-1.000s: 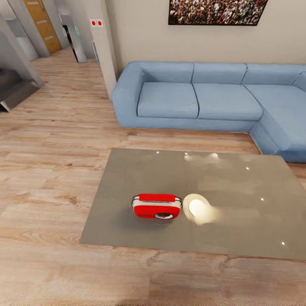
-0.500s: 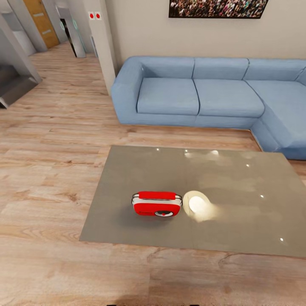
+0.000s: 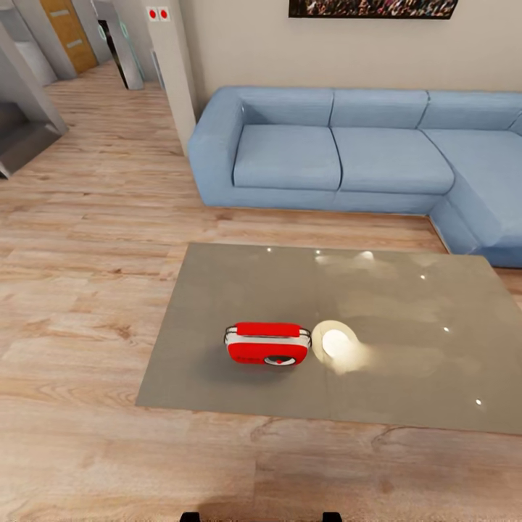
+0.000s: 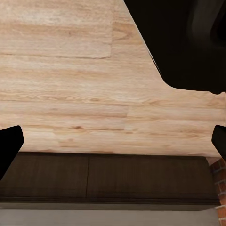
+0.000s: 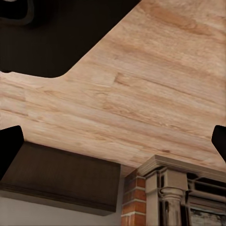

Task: Turn on the radio receiver that's on the table in the living room.

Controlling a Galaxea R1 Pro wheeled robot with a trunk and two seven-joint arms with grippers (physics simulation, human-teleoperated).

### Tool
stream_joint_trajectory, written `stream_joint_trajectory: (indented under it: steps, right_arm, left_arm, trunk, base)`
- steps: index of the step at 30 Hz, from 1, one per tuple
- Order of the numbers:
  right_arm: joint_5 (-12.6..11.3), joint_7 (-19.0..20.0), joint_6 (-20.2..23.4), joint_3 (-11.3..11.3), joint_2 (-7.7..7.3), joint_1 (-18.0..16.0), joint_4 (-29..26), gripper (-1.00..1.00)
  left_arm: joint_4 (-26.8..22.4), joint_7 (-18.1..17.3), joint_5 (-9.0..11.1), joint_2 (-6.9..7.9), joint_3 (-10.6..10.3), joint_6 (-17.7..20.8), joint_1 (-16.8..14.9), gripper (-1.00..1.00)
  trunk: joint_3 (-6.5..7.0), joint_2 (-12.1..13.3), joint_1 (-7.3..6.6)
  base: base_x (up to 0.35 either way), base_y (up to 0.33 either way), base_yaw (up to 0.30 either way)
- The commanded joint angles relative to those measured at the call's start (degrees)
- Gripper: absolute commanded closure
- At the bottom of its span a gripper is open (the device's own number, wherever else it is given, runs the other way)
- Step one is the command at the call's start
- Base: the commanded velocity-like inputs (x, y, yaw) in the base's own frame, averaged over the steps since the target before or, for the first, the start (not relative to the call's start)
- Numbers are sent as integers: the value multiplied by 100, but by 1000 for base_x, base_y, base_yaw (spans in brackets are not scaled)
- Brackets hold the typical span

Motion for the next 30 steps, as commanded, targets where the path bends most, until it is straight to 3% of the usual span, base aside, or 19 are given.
stream_joint_trajectory:
  steps: [1, 30]
  right_arm:
    - [0, -2, 0, 0, 0, 0, 0, -100]
    - [0, 7, 0, 0, -1, 0, 0, -100]
  left_arm:
    - [-2, 0, 0, 0, 0, 0, 0, -100]
    - [0, -3, -1, 9, -3, -45, 0, -100]
  trunk:
    - [-10, 0, 0]
    - [-278, 0, 0]
  base:
    - [0, 0, 0]
    - [0, 0, 0]
